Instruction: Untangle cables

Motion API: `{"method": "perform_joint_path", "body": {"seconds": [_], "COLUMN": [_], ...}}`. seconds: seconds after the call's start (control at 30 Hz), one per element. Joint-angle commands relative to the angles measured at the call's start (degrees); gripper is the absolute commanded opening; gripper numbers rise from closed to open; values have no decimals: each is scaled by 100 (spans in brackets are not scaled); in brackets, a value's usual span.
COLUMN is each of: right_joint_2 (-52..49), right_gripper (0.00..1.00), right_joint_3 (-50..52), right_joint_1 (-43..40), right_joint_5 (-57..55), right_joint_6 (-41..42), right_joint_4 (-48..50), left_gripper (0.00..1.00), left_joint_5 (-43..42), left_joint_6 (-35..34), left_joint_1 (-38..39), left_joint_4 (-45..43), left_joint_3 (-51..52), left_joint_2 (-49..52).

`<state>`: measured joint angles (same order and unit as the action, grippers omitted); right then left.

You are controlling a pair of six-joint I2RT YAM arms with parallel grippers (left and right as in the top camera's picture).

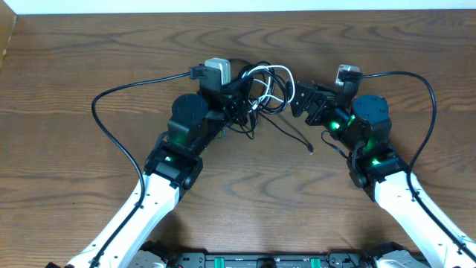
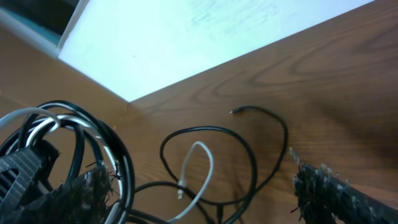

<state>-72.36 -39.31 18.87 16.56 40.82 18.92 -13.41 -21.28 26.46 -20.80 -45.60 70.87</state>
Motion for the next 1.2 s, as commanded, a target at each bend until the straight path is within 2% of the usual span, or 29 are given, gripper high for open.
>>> {"method": "perform_joint_path", "body": {"seconds": [0.0, 0.4, 0.6, 0.83, 1.17], "right_joint_2": [-9, -9, -9, -7, -7], "right_gripper": [93, 92, 93, 93, 95], "right_joint_3": [-39, -39, -39, -39, -39], "right_joint_1": [-68, -68, -94, -483, -1279], "right_joint_5": [297, 302, 262, 450, 1508], "right_joint_6": [-151, -153, -195, -188, -280], "right_joint_4": [13, 57, -24, -365, -671], "left_gripper": [8, 8, 8, 8, 8], "left_joint_5": [-426, -1453, -1687, -2363, -3615], "left_joint_6": [129, 85, 90, 179, 260], "left_joint_1": [0, 4, 2, -42, -868], "left_joint_4": [-24, -28, -24, -24, -24], "left_joint_3": [-74, -74, -74, -74, -74], "left_joint_2": [-46, -46, -46, -46, -46]}}
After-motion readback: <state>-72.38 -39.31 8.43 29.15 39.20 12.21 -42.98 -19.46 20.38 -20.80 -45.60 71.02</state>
